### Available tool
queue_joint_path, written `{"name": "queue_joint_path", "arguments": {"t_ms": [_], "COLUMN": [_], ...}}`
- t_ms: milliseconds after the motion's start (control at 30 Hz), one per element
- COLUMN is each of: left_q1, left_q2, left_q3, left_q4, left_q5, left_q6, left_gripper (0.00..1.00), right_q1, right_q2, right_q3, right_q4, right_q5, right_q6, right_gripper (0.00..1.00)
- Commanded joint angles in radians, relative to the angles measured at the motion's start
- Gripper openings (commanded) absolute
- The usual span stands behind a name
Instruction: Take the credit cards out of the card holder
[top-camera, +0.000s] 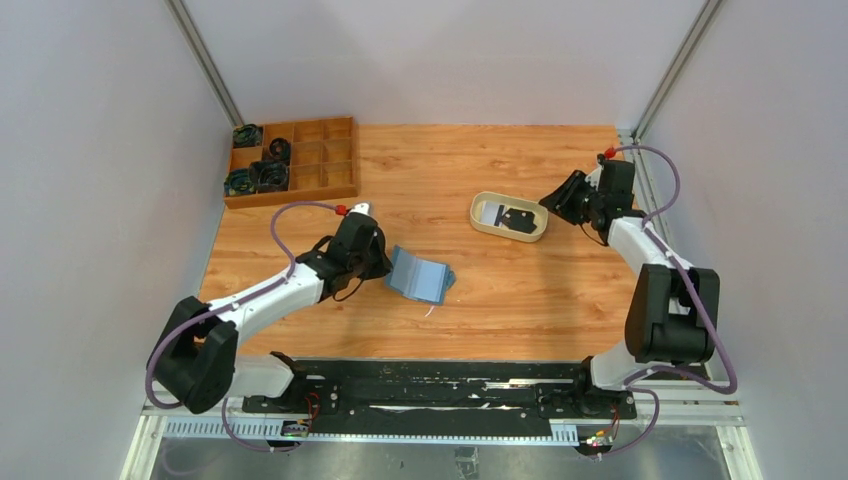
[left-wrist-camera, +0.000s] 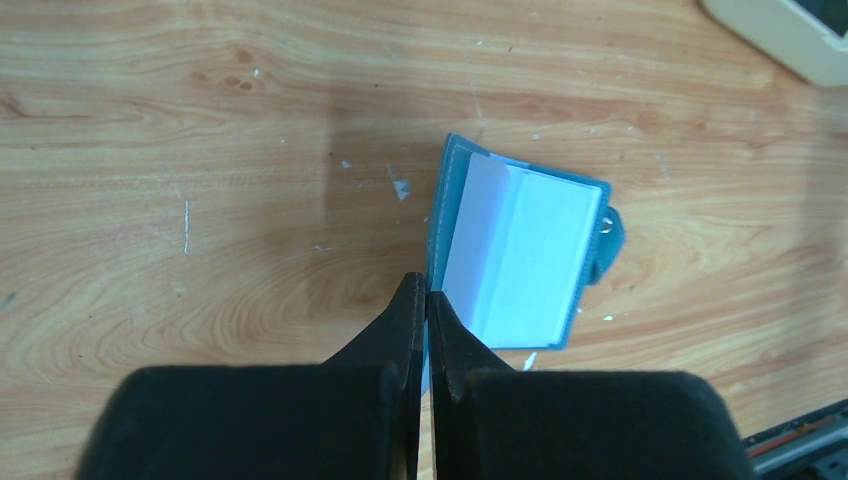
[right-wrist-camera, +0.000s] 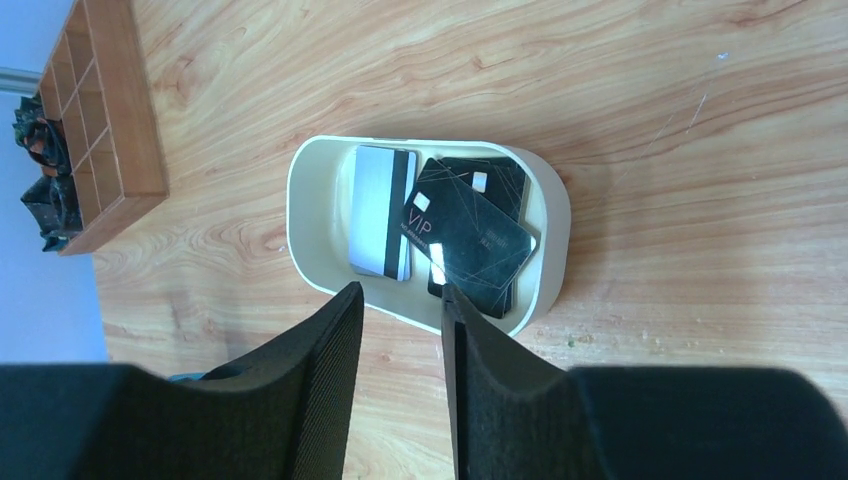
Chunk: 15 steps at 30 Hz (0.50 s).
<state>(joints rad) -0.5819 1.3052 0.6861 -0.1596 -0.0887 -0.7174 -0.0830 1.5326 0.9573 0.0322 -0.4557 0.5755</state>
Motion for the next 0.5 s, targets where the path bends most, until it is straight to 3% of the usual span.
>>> {"name": "queue_joint_path", "arguments": {"t_ms": [0, 200, 467], "left_q1": [-0.003, -0.003, -0.003], "left_q2": [-0.057, -0.087, -0.068], "left_q3": [0.046, 0.087, 0.068], "left_q4": [-0.043, -0.087, -0.087], "left_q5": [-0.003, -0.008, -0.013], "left_q6": [-0.019, -0.017, -0.022], "left_gripper": [0.0, 0.0, 0.0], "right_q1": [0.033, 0.101, 0.29], "right_q2": [-0.053, -0.042, 0.173], "right_q3": [0.048, 0.104, 0.397], "right_q4": [-0.097, -0.167, -0.426], "right_q5": [0.059, 0.12, 0.339], "right_q6": [-0.086, -0.18, -0.357], "right_gripper": [0.4, 0.5, 0.53]}}
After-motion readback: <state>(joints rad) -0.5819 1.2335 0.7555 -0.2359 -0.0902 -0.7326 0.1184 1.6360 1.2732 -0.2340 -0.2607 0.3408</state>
